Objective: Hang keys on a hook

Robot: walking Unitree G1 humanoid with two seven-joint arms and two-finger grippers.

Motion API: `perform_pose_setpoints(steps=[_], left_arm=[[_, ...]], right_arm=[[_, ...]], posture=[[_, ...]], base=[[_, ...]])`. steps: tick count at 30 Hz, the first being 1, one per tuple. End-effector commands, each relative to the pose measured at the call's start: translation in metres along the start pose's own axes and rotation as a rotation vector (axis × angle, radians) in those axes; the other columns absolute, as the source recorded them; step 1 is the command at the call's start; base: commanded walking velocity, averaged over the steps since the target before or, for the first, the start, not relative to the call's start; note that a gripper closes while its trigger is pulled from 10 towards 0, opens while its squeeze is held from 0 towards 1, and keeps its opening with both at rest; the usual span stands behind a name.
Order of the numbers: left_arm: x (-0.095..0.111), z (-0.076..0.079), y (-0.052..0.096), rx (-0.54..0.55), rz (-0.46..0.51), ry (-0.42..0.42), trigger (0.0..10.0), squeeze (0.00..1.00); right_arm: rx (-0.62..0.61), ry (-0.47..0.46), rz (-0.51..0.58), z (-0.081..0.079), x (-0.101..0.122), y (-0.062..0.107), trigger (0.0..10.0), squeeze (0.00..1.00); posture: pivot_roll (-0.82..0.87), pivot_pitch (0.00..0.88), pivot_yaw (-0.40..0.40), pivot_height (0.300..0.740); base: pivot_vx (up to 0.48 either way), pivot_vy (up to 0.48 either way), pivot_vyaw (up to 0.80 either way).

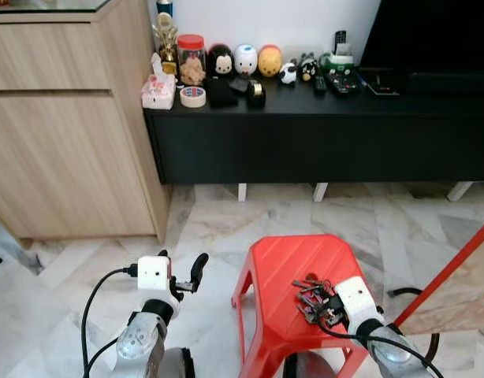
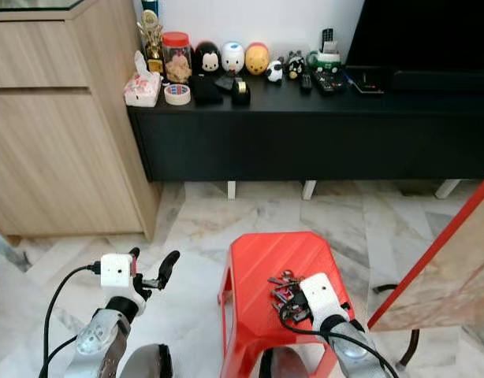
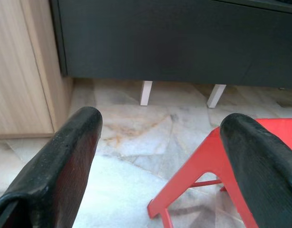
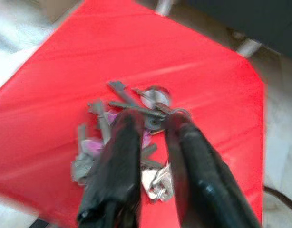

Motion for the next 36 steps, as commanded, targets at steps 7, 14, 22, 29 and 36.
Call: perform_pose_setpoints(steps=[7, 14, 22, 29, 36], left_arm=[[-0.006, 0.000, 0.000, -0.007, -0.029, 0.004, 10.0, 0.00], [-0.004, 0.000, -0.003, -0.008, -0.025, 0.003, 10.0, 0.00], [-0.004, -0.003, -0.002, 0.000, -0.030, -0.006, 10.0, 0.00], [-0.004, -0.003, -0.001, -0.002, -0.029, -0.006, 10.0, 0.00], [-0.004, -0.003, -0.002, -0.001, -0.028, -0.008, 10.0, 0.00]], right_arm=[[0.179, 0.072, 0.023, -0.004, 0.019, 0.017, 10.0, 0.00], [0.302, 0.117, -0.130, -0.008, 0.012, 0.020, 10.0, 1.00], [0.262, 0.176, -0.238, 0.000, 0.003, 0.014, 10.0, 0.00], [0.307, 0.170, -0.291, -0.006, -0.003, 0.017, 10.0, 0.00], [0.298, 0.192, -0.345, 0.001, -0.010, 0.020, 10.0, 0.00]], posture=[[-0.01, 0.026, -0.075, 0.601], [-0.01, 0.026, -0.072, 0.601], [-0.01, 0.034, -0.070, 0.601], [-0.01, 0.037, -0.067, 0.601], [-0.01, 0.040, -0.064, 0.601]], base=[[0.000, 0.000, 0.00], [0.000, 0.000, 0.00], [0.000, 0.000, 0.00], [0.000, 0.000, 0.00], [0.000, 0.000, 0.00]])
Point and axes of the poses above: a point about 5 cm out from each wrist's last joint towards the gripper, its own y axis pointing back from the gripper into the wrist, its own x axis along the axis of the wrist's last joint, z = x × y, the point moved 6 cm from there along -y, pointing out of the wrist towards the gripper, and after that the axes turned 1 degree about -y, right-handed, at the moved point
